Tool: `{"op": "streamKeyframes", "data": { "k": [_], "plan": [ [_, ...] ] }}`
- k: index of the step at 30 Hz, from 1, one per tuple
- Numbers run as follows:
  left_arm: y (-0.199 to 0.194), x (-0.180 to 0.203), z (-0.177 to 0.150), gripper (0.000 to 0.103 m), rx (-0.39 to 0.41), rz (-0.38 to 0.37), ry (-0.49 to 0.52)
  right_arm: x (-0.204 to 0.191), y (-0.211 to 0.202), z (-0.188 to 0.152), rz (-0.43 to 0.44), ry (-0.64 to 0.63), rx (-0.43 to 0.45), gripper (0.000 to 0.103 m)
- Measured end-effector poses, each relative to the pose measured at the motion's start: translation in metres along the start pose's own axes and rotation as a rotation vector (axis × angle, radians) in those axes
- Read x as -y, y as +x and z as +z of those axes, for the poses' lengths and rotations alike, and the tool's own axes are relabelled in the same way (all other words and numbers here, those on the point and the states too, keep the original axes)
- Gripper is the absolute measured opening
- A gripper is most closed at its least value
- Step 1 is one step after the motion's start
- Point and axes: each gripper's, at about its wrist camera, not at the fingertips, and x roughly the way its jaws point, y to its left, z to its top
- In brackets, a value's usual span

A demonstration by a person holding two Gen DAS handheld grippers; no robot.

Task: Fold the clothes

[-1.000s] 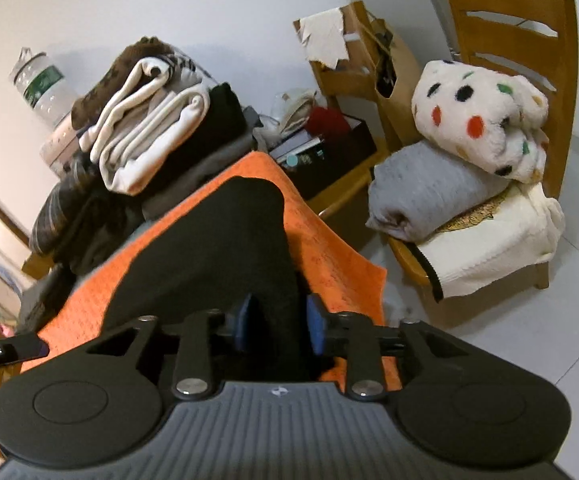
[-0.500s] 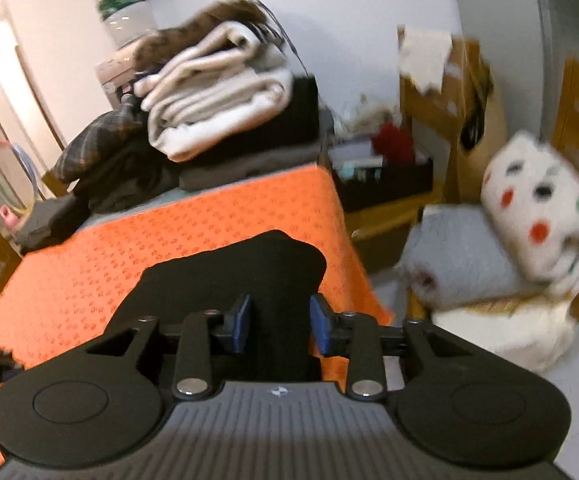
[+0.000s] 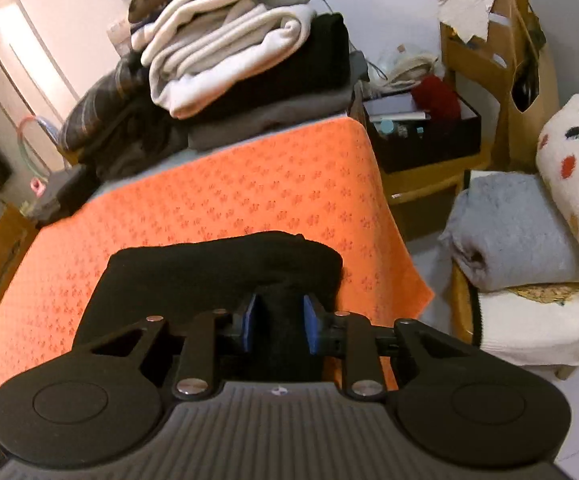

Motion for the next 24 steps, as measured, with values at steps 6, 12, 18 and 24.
{"op": "streamKeyframes", "data": {
  "k": [6, 12, 18, 24],
  "plan": [
    [-0.026, 0.001, 0.002, 0.018, 0.099, -0.029, 0.007, -0.016, -0.047, 0.005, -0.012, -0.074, 0.051, 0.031],
    [-0.031, -0.007, 0.005, 0.026, 0.148, -0.015, -0.028, -0.047, -0.093, -0.018, 0.032, -0.213, 0.027, 0.031],
    [-0.006, -0.011, -0.001, 0.026, 0.09, 0.002, -0.006, -0.056, -0.078, -0.051, -0.042, -0.277, -0.04, 0.031],
    [-0.022, -0.014, 0.002, 0.054, 0.143, -0.029, -0.038, -0.049, -0.08, -0.06, -0.042, -0.195, -0.009, 0.032]
  ]
}}
